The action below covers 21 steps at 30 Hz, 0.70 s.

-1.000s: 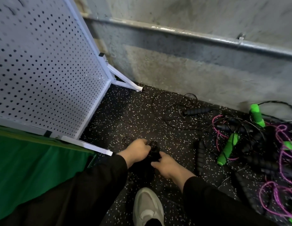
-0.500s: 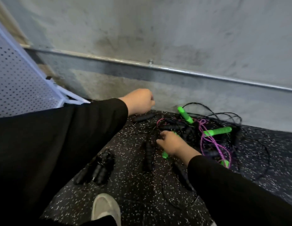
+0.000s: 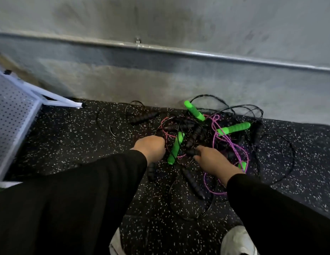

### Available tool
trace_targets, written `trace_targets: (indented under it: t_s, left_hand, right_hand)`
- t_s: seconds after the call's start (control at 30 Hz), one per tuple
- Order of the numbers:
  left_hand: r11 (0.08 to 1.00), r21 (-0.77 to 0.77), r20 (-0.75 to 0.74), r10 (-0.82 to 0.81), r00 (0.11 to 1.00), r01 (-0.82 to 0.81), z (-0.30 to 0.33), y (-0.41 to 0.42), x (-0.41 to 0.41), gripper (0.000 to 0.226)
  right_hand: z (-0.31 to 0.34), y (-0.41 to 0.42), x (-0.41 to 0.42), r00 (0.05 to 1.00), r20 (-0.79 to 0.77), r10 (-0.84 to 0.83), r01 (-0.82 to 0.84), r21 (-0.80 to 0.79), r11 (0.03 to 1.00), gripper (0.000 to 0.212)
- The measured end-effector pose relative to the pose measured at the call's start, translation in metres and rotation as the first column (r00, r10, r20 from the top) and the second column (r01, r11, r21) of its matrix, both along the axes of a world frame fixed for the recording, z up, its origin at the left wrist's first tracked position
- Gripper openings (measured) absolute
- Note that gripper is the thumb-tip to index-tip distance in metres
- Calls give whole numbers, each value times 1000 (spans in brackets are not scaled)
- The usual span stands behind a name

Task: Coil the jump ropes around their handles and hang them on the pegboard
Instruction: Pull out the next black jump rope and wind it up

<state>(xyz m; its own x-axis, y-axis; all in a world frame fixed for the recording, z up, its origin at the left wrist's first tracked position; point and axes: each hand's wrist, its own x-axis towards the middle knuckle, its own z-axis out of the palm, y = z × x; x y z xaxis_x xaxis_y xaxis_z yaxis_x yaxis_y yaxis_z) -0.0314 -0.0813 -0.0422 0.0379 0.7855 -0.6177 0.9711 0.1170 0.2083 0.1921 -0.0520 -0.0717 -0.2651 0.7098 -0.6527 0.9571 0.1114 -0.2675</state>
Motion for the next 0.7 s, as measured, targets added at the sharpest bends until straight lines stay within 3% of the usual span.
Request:
trace_targets:
  t_s: [0.17,0.33,0.43,0.5,0.6,0.7]
  left_hand:
    - [996,-81,-23,39,999,-40,-30,-2,-9,22]
    - [984,-177,-49,28,998,-36,-57,-12,-13,25]
    - [978,-205,-44,30,999,-39,-63,-14,-13,26]
    - [977,-210,-44,27,999,-36,-63,-13,-13,26]
    - [979,-202,-44,18,999,-27,-61,-10,-15,25]
    - [986,-165,-50,27,998,-35,-53,-7,-17,25]
  right_hand:
    - [-40,-7,-20,993,8,116,-115,-115,987,48]
    - [-72,-10,-36,974,97,206,-192,-139,971,33]
    - [-80,-18,-38,905,246,348,-263,-319,910,46]
    - [-88,-23,-38,877,252,409,-304,-367,879,52]
    - [-95,-29,-38,913,251,322,-233,-326,916,49]
    - [-85,-28,-38,989,133,67,-56,-89,994,39]
